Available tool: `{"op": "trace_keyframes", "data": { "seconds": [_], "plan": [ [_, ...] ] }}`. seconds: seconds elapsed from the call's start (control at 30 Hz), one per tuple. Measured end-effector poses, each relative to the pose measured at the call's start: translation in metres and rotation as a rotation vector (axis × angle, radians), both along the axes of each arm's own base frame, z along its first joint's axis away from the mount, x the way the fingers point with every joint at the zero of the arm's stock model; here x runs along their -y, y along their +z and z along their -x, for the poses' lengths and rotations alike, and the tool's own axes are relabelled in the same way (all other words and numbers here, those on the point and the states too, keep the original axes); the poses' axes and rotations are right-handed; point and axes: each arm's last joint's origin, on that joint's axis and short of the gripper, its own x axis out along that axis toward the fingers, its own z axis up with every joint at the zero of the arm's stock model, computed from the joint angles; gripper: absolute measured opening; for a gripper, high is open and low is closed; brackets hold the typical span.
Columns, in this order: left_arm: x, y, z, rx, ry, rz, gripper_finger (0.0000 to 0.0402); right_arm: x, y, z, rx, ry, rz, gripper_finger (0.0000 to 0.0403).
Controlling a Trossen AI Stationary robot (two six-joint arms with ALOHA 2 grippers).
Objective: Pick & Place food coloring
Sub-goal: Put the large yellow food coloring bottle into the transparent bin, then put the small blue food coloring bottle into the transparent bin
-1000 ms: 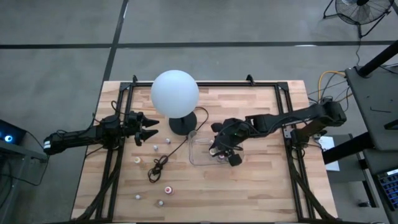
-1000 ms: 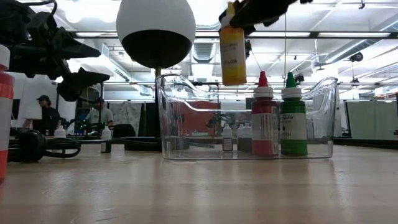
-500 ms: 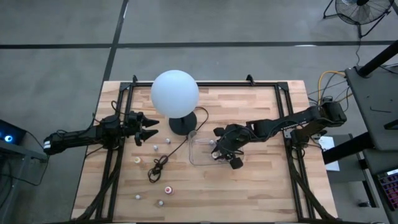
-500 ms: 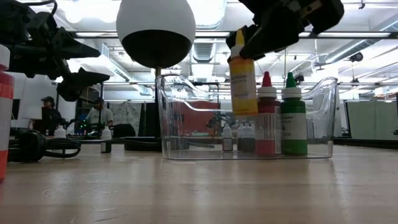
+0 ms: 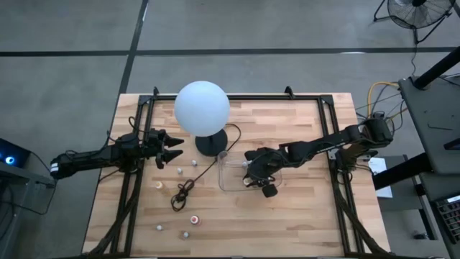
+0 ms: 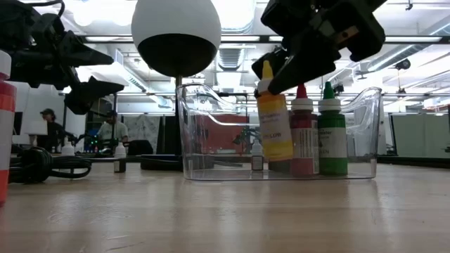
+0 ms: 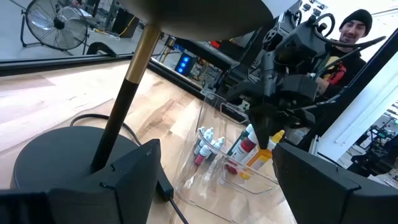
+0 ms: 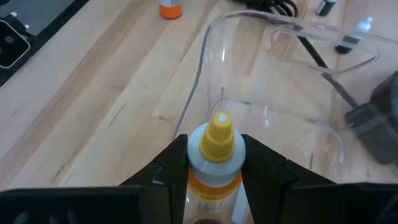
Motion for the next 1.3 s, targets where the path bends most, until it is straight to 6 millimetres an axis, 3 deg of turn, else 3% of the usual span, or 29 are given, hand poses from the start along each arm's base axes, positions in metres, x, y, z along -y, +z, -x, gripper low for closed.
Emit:
{"op": "trace_keyframes", "data": {
  "seconds": [0.27, 0.53, 0.97, 1.3],
  "plan": [
    [0.000, 0.000, 0.000, 0.000, 0.000, 0.000, 0.0279, 0.000, -0.013, -0.003, -0.014, 0.004, -0.005, 0.0111],
    [0.000, 0.000, 0.000, 0.000, 0.000, 0.000, 0.0279, 0.000, -0.013, -0.004, -0.004, -0.001, -0.009, 0.0114],
    [0.000, 0.000, 0.000, 0.000, 0.000, 0.000, 0.0279, 0.001, -0.004, 0.004, -0.007, 0.002, -0.005, 0.0198],
    [0.000, 0.000, 0.000, 0.000, 0.000, 0.000, 0.0279, 0.002, 0.002, 0.009, -0.007, 0.001, -0.004, 0.0235]
  ]
}}
